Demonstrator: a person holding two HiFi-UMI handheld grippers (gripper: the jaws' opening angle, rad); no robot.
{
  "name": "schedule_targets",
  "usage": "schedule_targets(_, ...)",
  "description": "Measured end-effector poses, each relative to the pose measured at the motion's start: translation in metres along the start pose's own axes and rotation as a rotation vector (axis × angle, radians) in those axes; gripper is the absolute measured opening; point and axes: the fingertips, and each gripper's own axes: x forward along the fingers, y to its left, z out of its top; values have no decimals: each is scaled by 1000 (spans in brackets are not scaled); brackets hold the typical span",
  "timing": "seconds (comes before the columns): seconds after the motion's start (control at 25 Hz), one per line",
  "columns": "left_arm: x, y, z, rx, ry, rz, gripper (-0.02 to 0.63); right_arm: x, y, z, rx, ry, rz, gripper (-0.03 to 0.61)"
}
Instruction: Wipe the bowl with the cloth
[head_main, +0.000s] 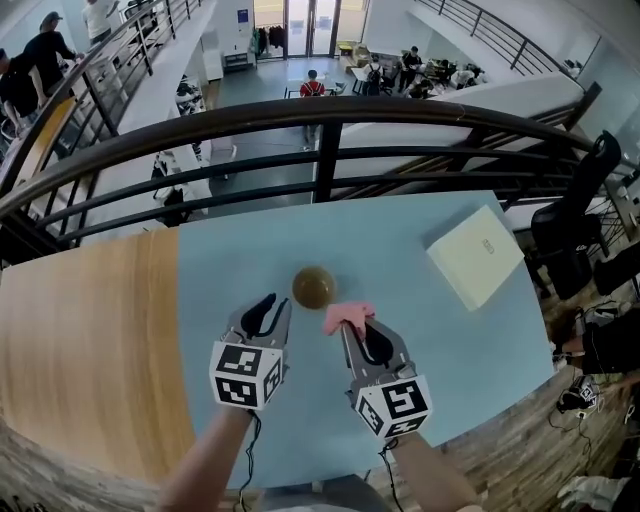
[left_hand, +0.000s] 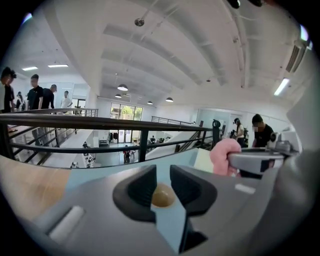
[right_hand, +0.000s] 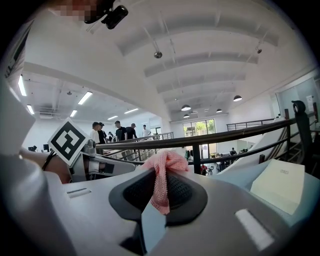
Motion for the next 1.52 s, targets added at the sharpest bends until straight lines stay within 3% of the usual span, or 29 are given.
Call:
schedule_targets(0.48,100,25,-79,-76,144,-51,84,59,-45,-62,63,53,-57,51)
schedule_targets(0.76,141,33,-116,-169,212,-41,92,69,-55,-91,94,84,-66,51)
schedule_targets(0.92,154,45,-135,-216,234,6,103,67,-57,-106,115,105,-67,51)
schedule_targets(1.12,169,44,-157,-275,284,-3,106,57,-68,-121,145,122,-82,51)
schedule_targets(1.52,174,48,-175,-336,304,40,106,46,-66,-142,171,147,-75,51)
